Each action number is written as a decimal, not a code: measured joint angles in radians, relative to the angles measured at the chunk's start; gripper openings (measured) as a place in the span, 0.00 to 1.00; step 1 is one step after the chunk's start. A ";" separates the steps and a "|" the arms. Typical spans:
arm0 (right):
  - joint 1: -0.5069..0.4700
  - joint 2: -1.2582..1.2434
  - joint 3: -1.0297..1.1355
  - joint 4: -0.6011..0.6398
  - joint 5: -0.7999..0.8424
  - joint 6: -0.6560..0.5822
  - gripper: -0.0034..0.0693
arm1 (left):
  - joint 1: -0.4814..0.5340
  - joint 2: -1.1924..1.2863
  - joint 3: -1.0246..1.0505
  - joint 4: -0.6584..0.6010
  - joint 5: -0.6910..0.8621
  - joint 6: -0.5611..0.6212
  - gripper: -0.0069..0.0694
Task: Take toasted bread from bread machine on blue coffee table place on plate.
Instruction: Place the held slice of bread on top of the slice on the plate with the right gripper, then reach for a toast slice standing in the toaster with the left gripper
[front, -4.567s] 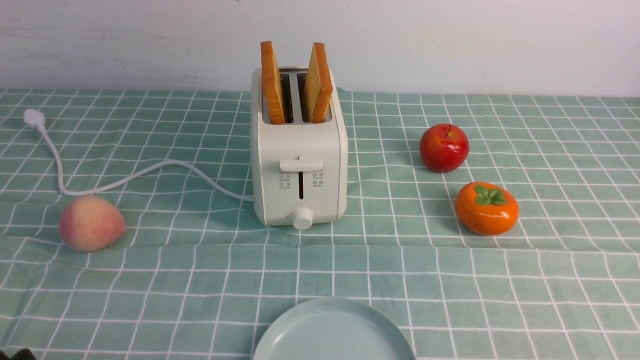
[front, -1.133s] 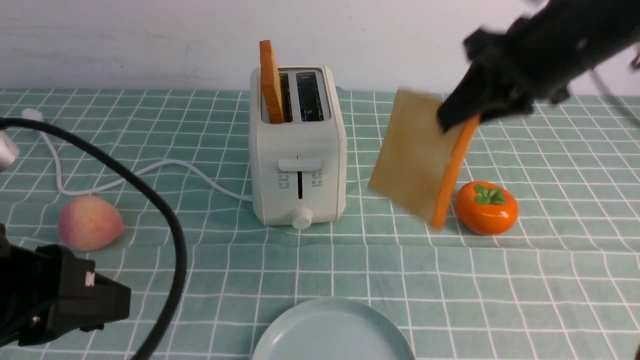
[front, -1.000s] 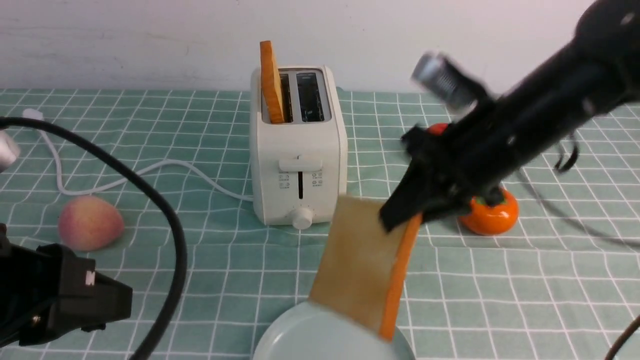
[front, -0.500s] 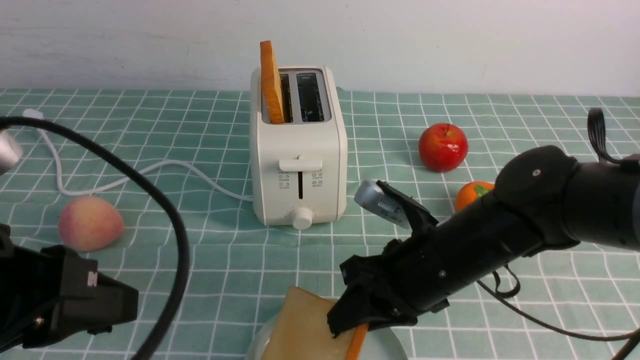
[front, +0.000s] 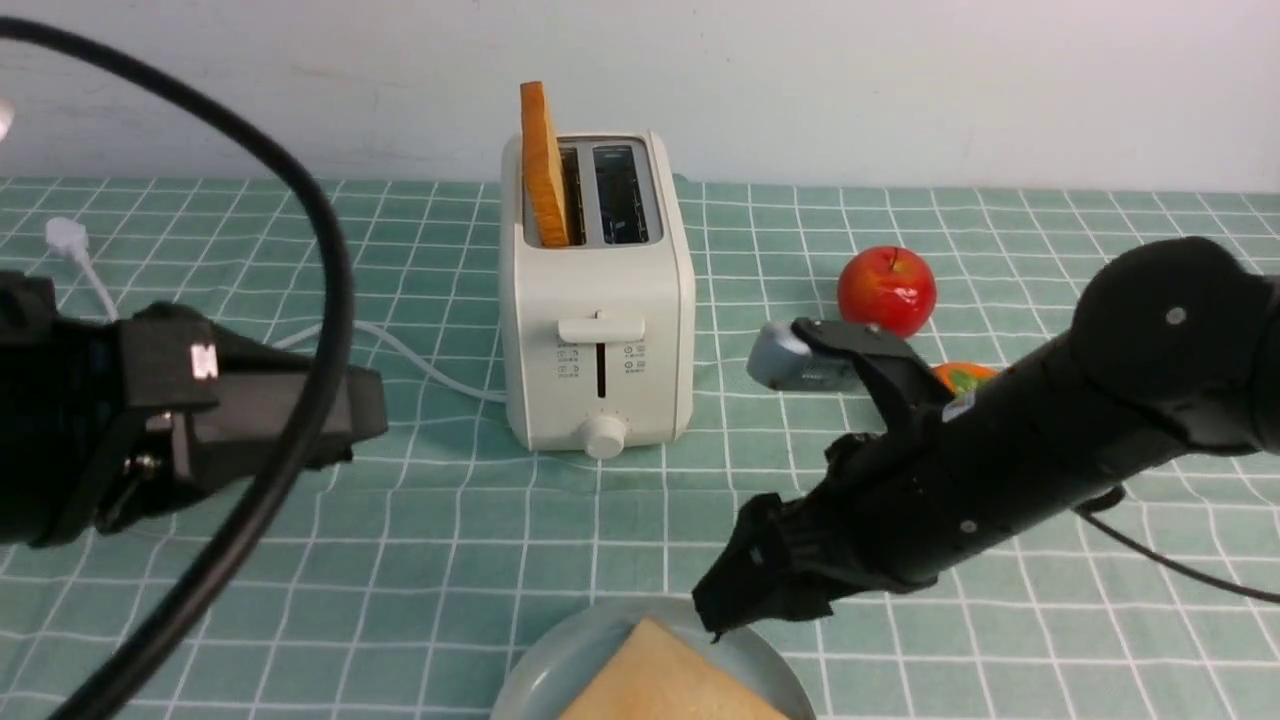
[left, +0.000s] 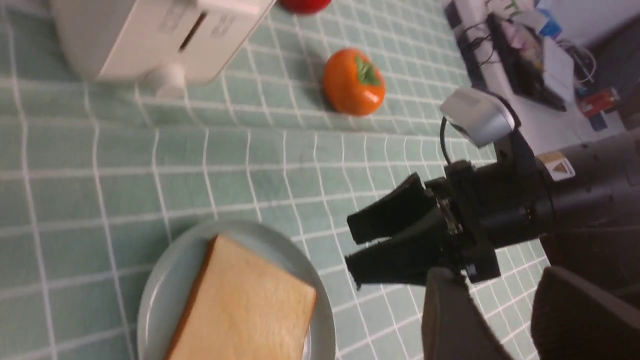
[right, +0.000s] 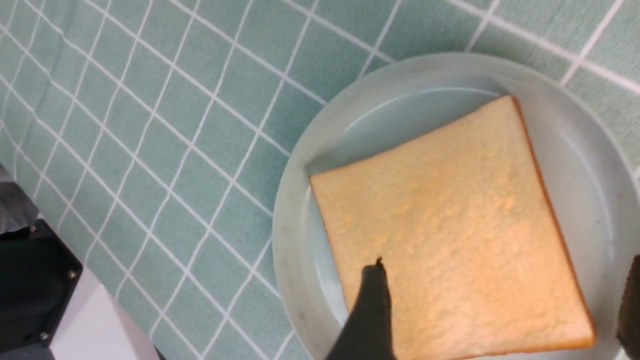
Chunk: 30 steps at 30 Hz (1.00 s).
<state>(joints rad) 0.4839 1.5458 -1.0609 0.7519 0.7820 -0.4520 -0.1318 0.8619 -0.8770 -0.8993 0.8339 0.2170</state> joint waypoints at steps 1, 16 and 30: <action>0.000 -0.024 0.000 -0.018 0.002 0.014 0.88 | 0.000 0.012 -0.015 -0.001 -0.004 0.022 0.41; 0.000 -0.414 -0.026 -0.448 0.166 0.400 0.84 | 0.000 0.449 -0.491 0.254 0.010 -0.163 0.76; 0.000 -0.509 -0.026 -0.522 0.259 0.494 0.84 | -0.190 0.922 -0.996 0.799 0.011 -0.595 0.84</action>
<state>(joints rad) 0.4839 1.0370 -1.0865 0.2295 1.0407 0.0418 -0.3218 1.7841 -1.8729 -0.1003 0.8451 -0.3780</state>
